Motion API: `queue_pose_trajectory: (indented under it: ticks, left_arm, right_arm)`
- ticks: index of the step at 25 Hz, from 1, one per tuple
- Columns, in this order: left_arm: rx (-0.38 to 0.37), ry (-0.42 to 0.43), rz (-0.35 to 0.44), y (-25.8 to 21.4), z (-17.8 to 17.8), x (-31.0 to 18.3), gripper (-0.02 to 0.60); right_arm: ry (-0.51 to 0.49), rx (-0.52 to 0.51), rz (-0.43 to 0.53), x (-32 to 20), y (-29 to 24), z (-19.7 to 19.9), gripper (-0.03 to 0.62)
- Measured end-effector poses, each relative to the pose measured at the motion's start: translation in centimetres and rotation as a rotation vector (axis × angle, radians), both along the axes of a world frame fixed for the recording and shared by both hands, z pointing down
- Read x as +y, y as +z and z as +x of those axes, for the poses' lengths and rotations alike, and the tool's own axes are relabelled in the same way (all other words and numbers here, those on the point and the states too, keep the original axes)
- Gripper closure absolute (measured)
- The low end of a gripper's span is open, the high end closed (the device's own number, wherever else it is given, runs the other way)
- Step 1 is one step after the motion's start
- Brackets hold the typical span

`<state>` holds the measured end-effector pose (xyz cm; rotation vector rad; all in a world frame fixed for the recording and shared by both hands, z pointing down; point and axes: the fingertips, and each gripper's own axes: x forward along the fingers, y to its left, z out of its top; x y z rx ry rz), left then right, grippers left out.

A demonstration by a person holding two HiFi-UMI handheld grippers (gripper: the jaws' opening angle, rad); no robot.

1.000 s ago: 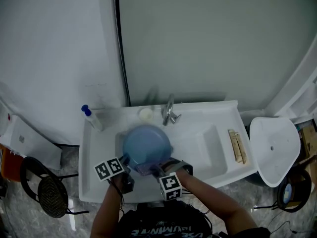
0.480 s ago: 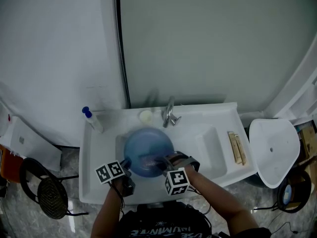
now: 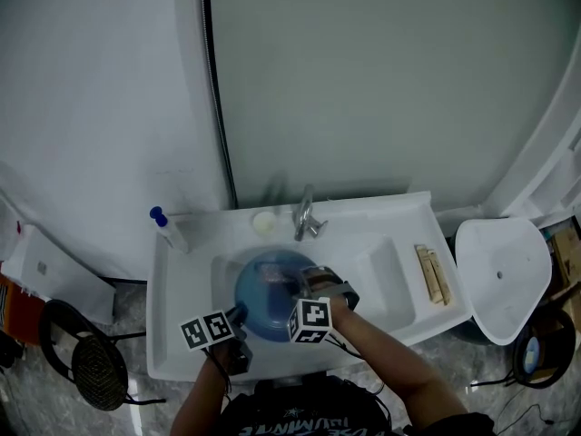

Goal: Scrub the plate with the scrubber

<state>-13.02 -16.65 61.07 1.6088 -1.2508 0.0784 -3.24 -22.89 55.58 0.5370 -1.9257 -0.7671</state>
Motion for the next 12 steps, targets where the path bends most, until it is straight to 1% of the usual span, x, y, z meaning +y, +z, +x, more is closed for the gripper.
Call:
queue_pose_trajectory:
  ticks: [3,7,9,12]
  left_arm:
    - [-0.009,0.015,0.004,-0.2,0.1,0.1,0.546]
    - [0.012,0.017,0.023,-0.6,0.6,0.4,0.546]
    - [0.022,0.017,0.025,-0.6,0.7,0.3,0.546]
    - [0.009,0.016,0.028,-0.6,0.3,-0.1,0.546]
  right_arm:
    - [0.005,0.042,0.032,-0.4,0.3,0.2,0.517]
    - [0.009,0.052,0.011,-0.3,1.1,0.3,0.517]
    - [-0.006,0.056,0.004,0.2,1.1,0.2,0.517]
    - [-0.048,0.078,-0.005,1.0,1.4,-0.1,0.517]
